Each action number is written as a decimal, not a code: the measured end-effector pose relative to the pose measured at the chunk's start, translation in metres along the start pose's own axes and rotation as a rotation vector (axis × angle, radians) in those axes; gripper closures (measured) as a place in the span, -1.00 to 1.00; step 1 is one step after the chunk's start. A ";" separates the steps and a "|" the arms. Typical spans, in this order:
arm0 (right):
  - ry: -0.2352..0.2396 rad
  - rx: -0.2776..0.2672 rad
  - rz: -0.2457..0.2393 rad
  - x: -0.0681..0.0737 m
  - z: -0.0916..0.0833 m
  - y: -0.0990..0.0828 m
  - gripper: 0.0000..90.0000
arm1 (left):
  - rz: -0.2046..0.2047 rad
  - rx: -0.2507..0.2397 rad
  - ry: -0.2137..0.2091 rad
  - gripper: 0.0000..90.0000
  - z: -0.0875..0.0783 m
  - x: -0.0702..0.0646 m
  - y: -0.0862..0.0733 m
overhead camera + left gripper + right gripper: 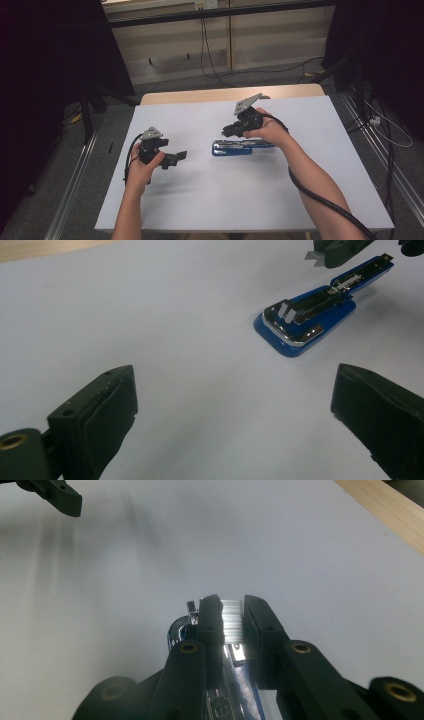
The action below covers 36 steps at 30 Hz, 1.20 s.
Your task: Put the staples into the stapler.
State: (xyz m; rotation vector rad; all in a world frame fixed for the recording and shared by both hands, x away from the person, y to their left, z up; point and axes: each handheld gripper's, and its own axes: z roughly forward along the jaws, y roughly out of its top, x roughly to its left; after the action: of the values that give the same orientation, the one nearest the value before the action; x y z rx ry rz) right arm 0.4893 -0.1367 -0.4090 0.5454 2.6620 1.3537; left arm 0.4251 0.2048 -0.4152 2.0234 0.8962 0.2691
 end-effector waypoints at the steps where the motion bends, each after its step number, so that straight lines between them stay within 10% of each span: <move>1: 0.001 0.000 -0.004 0.000 0.000 0.000 0.76 | -0.003 -0.005 0.001 -0.89 0.000 0.000 0.000; 36: 0.070 0.022 -0.044 0.001 0.020 0.005 0.76 | -0.010 0.000 0.007 -0.89 -0.004 0.003 -0.005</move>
State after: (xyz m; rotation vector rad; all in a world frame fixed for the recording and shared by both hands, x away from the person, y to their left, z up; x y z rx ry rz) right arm 0.4943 -0.1186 -0.4172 0.4472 2.7300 1.3582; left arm 0.4227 0.2117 -0.4173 2.0187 0.9110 0.2711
